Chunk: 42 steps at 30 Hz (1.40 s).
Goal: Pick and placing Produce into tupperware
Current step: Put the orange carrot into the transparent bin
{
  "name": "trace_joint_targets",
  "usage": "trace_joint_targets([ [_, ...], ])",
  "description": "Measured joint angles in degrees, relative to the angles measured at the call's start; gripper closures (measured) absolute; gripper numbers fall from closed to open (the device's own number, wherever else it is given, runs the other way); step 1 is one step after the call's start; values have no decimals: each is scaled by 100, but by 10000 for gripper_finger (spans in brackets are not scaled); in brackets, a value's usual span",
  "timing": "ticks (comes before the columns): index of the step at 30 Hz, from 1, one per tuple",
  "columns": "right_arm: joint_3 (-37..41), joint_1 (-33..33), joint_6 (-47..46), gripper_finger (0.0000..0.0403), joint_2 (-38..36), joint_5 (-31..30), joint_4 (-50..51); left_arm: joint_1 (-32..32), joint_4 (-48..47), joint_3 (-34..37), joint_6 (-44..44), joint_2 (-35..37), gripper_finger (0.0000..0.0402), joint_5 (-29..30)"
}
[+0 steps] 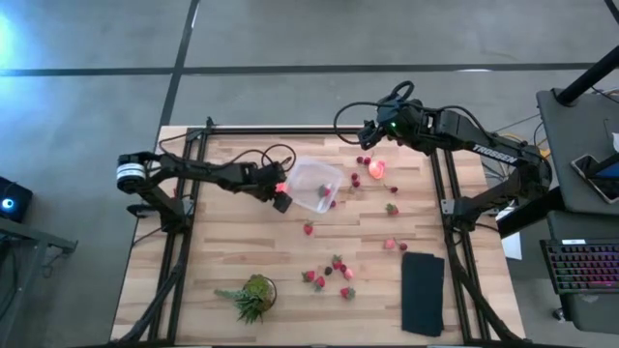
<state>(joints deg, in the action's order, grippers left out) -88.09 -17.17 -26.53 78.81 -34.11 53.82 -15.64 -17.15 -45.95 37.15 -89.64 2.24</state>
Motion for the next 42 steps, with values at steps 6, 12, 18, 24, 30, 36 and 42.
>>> trace_joint_targets([
  [6,0,2,14,134,0,0,80,-2,4,-157,-567,19,162,892],
  [12,0,1,14,139,2,0,261,-13,18,-147,-759,-6,162,898],
  [18,0,0,14,134,2,0,295,-13,-65,-138,-329,-121,162,739],
  [24,0,2,14,136,2,0,298,-13,-270,-136,336,-64,162,702],
  [30,0,0,64,137,2,-4,298,-13,-94,-125,255,-198,162,730],
  [36,0,0,103,134,2,-46,298,-12,152,-127,239,-480,162,756],
  [42,0,0,105,139,2,-48,324,-4,156,-142,98,-546,162,873],
])
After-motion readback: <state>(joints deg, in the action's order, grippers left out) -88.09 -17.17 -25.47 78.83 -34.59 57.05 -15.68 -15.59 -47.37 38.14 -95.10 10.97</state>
